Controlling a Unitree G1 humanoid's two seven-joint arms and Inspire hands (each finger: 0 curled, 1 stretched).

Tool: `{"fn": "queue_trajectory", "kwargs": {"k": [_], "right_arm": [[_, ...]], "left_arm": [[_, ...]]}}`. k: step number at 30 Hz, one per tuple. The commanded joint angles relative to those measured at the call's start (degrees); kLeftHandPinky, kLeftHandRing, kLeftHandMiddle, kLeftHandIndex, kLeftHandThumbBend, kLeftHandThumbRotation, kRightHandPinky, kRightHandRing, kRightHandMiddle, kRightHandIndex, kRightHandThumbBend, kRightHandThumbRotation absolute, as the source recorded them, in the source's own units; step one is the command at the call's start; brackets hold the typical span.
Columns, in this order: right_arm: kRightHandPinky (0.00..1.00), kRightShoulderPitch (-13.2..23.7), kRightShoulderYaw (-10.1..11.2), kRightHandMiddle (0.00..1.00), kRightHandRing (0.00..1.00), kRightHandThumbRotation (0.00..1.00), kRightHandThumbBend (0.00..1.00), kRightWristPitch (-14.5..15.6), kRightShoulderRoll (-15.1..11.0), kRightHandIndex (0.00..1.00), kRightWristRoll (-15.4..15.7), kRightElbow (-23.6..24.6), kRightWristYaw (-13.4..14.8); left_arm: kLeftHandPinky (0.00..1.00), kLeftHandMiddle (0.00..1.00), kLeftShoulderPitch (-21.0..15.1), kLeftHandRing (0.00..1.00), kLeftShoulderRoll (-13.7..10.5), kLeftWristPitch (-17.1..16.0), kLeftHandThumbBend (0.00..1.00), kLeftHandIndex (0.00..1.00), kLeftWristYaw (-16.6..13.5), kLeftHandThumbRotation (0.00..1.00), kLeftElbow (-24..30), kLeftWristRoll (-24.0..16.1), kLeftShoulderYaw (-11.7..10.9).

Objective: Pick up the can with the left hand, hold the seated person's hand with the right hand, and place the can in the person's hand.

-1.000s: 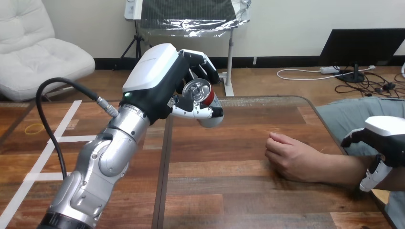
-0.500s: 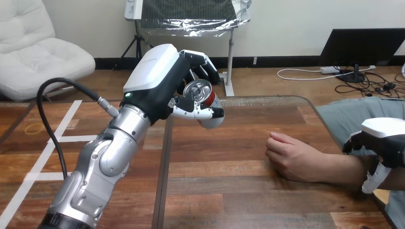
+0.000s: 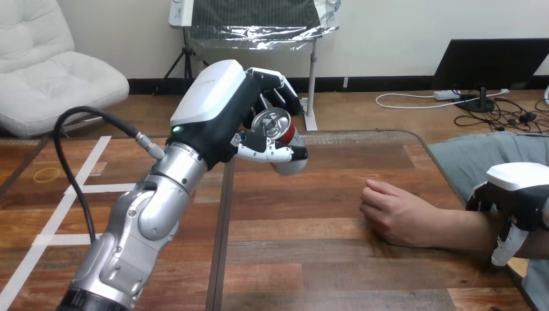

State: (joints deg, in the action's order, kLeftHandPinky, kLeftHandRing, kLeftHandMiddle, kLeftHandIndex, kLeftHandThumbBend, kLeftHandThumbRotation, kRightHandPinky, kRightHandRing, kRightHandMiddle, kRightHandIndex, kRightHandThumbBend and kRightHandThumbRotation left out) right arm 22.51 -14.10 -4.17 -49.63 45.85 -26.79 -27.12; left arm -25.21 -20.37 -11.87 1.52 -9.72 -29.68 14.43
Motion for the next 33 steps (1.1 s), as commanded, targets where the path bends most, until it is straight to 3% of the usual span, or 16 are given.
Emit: {"fn": "queue_trajectory", "kwargs": {"k": [1, 4, 25, 33], "right_arm": [[0.79, 5.2, -1.2, 0.81, 0.79, 0.05, 0.80, 0.4, -0.6, 0.78, 0.9, -0.1, -0.3], [0.80, 5.8, -2.0, 0.82, 0.80, 0.06, 0.78, 1.7, -0.2, 0.79, 1.7, -0.5, -1.5], [0.71, 8.6, -6.0, 0.80, 0.75, 0.07, 0.78, 5.1, 2.9, 0.79, 2.3, -7.1, -1.8], [0.68, 9.5, -8.0, 0.79, 0.73, 0.08, 0.76, 4.1, 3.5, 0.80, 2.5, -9.7, -0.8]], "left_arm": [[0.32, 0.46, -2.3, 0.38, 0.8, -0.7, 0.56, 0.50, -0.4, 0.00, 2.7, 0.8, -1.2], [0.32, 0.46, -2.4, 0.38, 1.0, -0.7, 0.56, 0.50, -0.3, 0.00, 2.7, 0.7, -1.2], [0.32, 0.45, -2.6, 0.38, 1.4, -0.9, 0.56, 0.50, -0.2, 0.00, 3.1, 0.2, -1.2], [0.31, 0.45, -2.7, 0.37, 1.5, -0.7, 0.56, 0.50, -0.1, 0.00, 3.1, 0.1, -1.2]]}}
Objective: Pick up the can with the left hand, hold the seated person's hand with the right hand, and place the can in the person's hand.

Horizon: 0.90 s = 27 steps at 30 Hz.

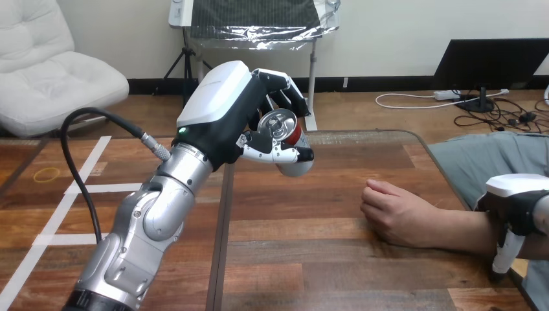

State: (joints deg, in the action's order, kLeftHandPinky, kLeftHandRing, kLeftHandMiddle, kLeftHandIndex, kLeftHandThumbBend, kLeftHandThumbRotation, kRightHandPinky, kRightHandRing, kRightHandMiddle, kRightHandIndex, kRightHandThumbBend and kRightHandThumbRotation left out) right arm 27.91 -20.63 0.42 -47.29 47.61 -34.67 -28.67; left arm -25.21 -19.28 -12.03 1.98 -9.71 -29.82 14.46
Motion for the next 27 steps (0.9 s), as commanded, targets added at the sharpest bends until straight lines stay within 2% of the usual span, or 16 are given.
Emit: {"fn": "queue_trajectory", "kwargs": {"k": [1, 4, 16, 27], "right_arm": [[0.68, 4.2, -1.6, 0.78, 0.73, 0.08, 0.76, -0.8, 1.1, 0.80, 0.7, -2.1, 0.9], [0.66, 4.3, -2.2, 0.77, 0.71, 0.08, 0.76, -1.8, 1.1, 0.79, 0.8, -2.7, 1.5], [0.59, 3.7, -2.0, 0.74, 0.67, 0.04, 0.76, -3.7, 1.7, 0.75, -1.0, -4.1, 3.6], [0.49, 4.4, -2.3, 0.65, 0.57, 0.00, 0.74, -3.3, 3.0, 0.66, -1.4, -6.9, 5.2]], "left_arm": [[0.31, 0.45, -2.7, 0.37, 0.4, -0.5, 0.56, 0.50, -0.5, 0.00, 3.1, 0.3, -1.2], [0.31, 0.45, -2.6, 0.37, 0.3, -0.1, 0.56, 0.50, -0.3, 0.00, 3.4, 0.1, -1.2], [0.32, 0.45, -2.5, 0.38, 0.1, -0.5, 0.56, 0.50, -0.3, 0.00, 3.6, -0.1, -1.2], [0.33, 0.46, -2.5, 0.39, 0.0, -0.5, 0.56, 0.49, -0.3, 0.00, 3.4, -0.2, -1.3]]}}
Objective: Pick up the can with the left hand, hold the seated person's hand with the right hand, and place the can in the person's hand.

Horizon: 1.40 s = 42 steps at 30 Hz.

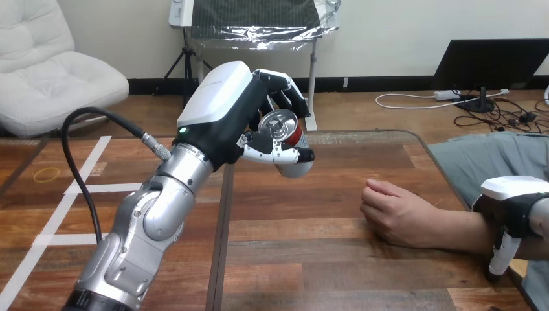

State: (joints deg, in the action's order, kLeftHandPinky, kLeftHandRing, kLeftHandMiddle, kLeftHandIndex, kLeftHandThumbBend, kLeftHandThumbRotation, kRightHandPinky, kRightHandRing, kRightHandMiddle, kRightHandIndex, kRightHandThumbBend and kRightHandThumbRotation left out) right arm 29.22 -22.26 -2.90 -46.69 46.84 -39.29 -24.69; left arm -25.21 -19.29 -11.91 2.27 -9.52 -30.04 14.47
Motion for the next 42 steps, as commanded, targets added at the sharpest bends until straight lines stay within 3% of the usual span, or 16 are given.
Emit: {"fn": "queue_trajectory", "kwargs": {"k": [1, 15, 23, 32, 42], "right_arm": [[0.49, 3.1, -0.8, 0.64, 0.56, 0.00, 0.74, 0.0, 2.5, 0.65, -0.6, -2.5, 1.3], [0.48, 3.1, -0.3, 0.63, 0.59, 0.00, 0.72, 0.2, 3.0, 0.52, -1.9, -3.5, 2.9], [0.52, 2.7, -0.2, 0.67, 0.64, 0.00, 0.72, -0.1, 2.9, 0.52, -2.3, -3.5, 3.9], [0.45, 2.5, -0.3, 0.62, 0.55, 0.00, 0.69, 0.8, 2.8, 0.54, -2.4, -2.8, 2.9], [0.45, 1.8, 0.0, 0.62, 0.55, 0.00, 0.67, 1.1, 2.3, 0.54, -2.7, -1.5, 2.7]], "left_arm": [[0.33, 0.46, -2.5, 0.39, 0.0, -0.6, 0.56, 0.49, -0.6, 0.00, 3.2, 0.0, -1.3], [0.33, 0.46, -2.7, 0.38, -0.1, -0.4, 0.56, 0.49, -0.5, 0.00, 2.7, -0.1, -1.2], [0.33, 0.46, -2.8, 0.39, 0.0, -0.4, 0.56, 0.50, -0.4, 0.00, 2.2, 0.1, -1.2], [0.32, 0.46, -3.0, 0.38, 0.0, -0.6, 0.56, 0.50, -0.7, 0.00, 1.7, -0.3, -1.1], [0.32, 0.46, -3.3, 0.39, 0.1, -0.4, 0.56, 0.50, -0.7, 0.00, 1.4, -0.5, -0.9]]}}
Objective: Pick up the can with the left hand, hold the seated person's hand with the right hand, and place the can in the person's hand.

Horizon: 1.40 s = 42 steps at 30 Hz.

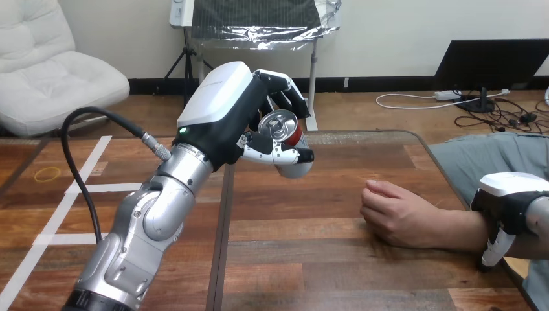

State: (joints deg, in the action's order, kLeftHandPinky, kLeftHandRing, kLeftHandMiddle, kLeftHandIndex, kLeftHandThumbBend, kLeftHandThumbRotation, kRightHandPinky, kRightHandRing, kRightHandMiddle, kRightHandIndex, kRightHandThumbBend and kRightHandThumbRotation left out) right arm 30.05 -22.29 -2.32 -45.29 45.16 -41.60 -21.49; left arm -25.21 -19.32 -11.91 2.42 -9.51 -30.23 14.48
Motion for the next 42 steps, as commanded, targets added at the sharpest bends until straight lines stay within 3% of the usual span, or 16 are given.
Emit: {"fn": "queue_trajectory", "kwargs": {"k": [1, 7, 11, 15, 25, 38, 42], "right_arm": [[0.46, 0.9, 0.0, 0.62, 0.56, 0.00, 0.67, 0.6, 0.9, 0.54, -1.0, 0.9, -0.6], [0.57, 0.8, -0.1, 0.67, 0.64, 0.00, 0.66, 0.2, 0.4, 0.54, -0.9, 1.4, -0.7], [0.59, 0.9, 0.0, 0.66, 0.63, 0.00, 0.66, 0.0, 0.3, 0.55, -0.9, 1.4, -0.4], [0.48, 1.3, 0.2, 0.61, 0.55, 0.00, 0.65, 0.2, 0.4, 0.56, -1.1, 1.0, -0.5], [0.38, 1.4, 1.4, 0.55, 0.47, 0.00, 0.66, 0.2, -0.2, 0.56, -2.3, 1.9, -0.2], [0.40, 1.6, 2.6, 0.57, 0.50, 0.00, 0.67, 0.7, -1.3, 0.54, -3.8, 4.7, -0.8], [0.38, 1.3, 3.3, 0.55, 0.48, 0.00, 0.67, -0.8, -2.1, 0.53, -4.7, 6.1, 0.1]], "left_arm": [[0.32, 0.46, -3.3, 0.39, 0.2, -0.3, 0.55, 0.50, -0.8, 0.00, 1.4, -0.3, -0.9], [0.32, 0.45, -3.5, 0.38, 0.4, 0.0, 0.55, 0.50, -0.5, 0.00, 1.2, -0.3, -0.8], [0.32, 0.45, -3.8, 0.38, 0.6, -0.4, 0.55, 0.50, -0.7, 0.00, 0.7, -0.2, -0.6], [0.33, 0.46, -4.3, 0.38, 1.0, -0.6, 0.55, 0.50, -0.8, 0.00, 0.1, -0.1, -0.4], [0.33, 0.45, -5.4, 0.38, 2.3, -1.0, 0.54, 0.50, -0.7, 0.00, -0.5, 0.8, -0.1], [0.33, 0.45, -7.1, 0.38, 4.4, -1.7, 0.56, 0.50, -1.4, 0.00, -1.5, -0.1, 0.6], [0.34, 0.45, -7.5, 0.38, 4.9, -1.8, 0.57, 0.49, -1.3, 0.00, -1.7, -0.3, 0.8]]}}
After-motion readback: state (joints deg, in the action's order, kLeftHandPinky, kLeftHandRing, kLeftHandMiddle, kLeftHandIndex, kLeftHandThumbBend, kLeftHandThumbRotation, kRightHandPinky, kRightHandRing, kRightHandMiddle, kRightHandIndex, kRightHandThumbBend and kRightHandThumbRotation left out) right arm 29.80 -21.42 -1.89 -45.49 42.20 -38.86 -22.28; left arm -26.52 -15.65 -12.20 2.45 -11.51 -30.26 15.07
